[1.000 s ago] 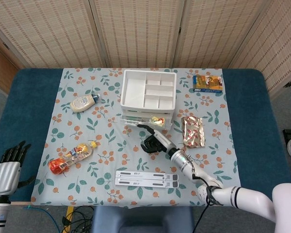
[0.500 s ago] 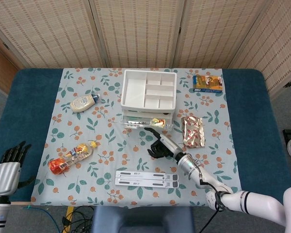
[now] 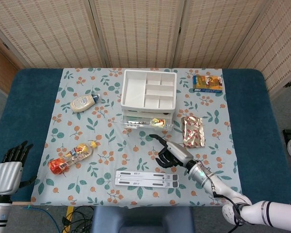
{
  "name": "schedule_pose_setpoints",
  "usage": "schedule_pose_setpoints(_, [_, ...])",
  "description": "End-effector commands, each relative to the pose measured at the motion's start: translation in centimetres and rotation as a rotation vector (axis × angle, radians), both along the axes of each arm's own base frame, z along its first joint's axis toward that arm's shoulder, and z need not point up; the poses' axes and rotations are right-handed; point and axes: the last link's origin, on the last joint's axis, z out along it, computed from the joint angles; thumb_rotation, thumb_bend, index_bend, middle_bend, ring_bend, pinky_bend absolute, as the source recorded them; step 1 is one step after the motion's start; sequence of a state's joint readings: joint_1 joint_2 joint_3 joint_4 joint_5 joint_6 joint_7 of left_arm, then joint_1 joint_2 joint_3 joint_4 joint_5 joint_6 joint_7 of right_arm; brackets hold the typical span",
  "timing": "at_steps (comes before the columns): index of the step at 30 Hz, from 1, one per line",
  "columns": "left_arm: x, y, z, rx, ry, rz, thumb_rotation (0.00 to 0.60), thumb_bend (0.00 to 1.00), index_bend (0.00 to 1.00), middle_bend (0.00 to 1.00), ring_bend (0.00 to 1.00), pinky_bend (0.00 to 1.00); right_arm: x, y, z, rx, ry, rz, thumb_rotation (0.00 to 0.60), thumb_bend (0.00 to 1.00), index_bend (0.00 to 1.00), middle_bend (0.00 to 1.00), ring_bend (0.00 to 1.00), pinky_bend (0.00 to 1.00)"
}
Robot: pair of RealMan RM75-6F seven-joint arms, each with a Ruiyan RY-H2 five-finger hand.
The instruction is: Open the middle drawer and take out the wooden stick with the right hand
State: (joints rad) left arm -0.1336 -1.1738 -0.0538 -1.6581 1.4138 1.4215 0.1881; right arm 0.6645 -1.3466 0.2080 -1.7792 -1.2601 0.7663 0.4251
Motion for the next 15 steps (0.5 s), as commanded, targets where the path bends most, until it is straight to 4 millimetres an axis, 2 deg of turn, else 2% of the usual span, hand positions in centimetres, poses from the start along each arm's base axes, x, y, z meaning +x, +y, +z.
schedule_pose_setpoints(1, [0.1,0.1,-0.1,-0.002,-0.001,-0.003,0.6,0.14,0.1,0.07,0.1,0.11,-0.1,0.2,2.1,-0.073,0.024,0.036,0.6,0.51,0.01,0.85,0.89,0.95])
schedule_pose_setpoints(7, [0.4,0.3,-0.5,-0.011,-0.002,-0.012,0.6,0.14,0.1,0.07,0.1,0.11,-0.1,-1.5,3.8,-0.127,0.072,0.03,0.6,0.52,0.01,0.85,0.89,0.95])
schedule_pose_setpoints(15, [0.3,0.3,-0.5,-0.013,0.004,-0.003,0.6,0.14,0.1,0.07,0.1,0.11,-0.1,-3.8,3.4,-0.124,0.146,0.011,0.6,0.52,0.01,0.85,0.89,0.95])
